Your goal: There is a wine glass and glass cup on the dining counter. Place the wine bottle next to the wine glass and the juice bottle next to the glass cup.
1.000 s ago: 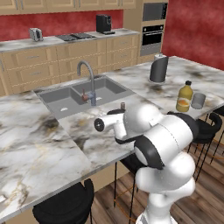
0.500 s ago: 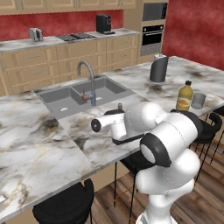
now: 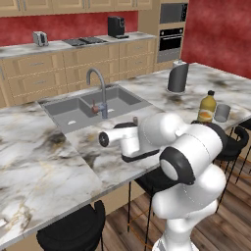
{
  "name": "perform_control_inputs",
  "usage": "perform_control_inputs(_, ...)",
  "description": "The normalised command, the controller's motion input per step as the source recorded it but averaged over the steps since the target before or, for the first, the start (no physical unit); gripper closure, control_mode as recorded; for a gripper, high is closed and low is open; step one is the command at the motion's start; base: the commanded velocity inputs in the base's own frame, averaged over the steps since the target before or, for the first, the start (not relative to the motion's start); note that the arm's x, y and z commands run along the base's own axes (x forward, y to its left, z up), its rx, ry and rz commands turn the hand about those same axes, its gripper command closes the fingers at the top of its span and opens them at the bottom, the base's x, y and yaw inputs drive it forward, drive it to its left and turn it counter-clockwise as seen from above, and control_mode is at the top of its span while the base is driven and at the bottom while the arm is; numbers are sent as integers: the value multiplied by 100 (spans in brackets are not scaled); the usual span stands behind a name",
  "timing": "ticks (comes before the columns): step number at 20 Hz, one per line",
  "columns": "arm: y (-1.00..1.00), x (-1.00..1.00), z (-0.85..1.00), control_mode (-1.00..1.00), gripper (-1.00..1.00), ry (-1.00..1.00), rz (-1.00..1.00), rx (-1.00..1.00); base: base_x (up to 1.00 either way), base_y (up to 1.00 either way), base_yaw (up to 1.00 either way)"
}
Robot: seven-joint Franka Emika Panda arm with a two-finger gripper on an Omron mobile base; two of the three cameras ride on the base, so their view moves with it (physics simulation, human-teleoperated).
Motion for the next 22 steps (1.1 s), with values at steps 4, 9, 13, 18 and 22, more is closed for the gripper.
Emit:
perform_control_inputs(4,-2,-7,0,-100,-100,0,-12,0,0,0,0)
perform_control_inputs(9,-6,0,-4,-100,-100,0,-12,1,0,0,0)
perform_control_inputs(13,-1,0,-6,-100,-100,-1,-9,0,0,0,0)
perform_control_inputs(18,5,0,-8,-100,-100,-5,-5,0,0,0,0)
perform_control_inputs(22,2,0,-8,-100,-100,-8,-1,0,0,0,0)
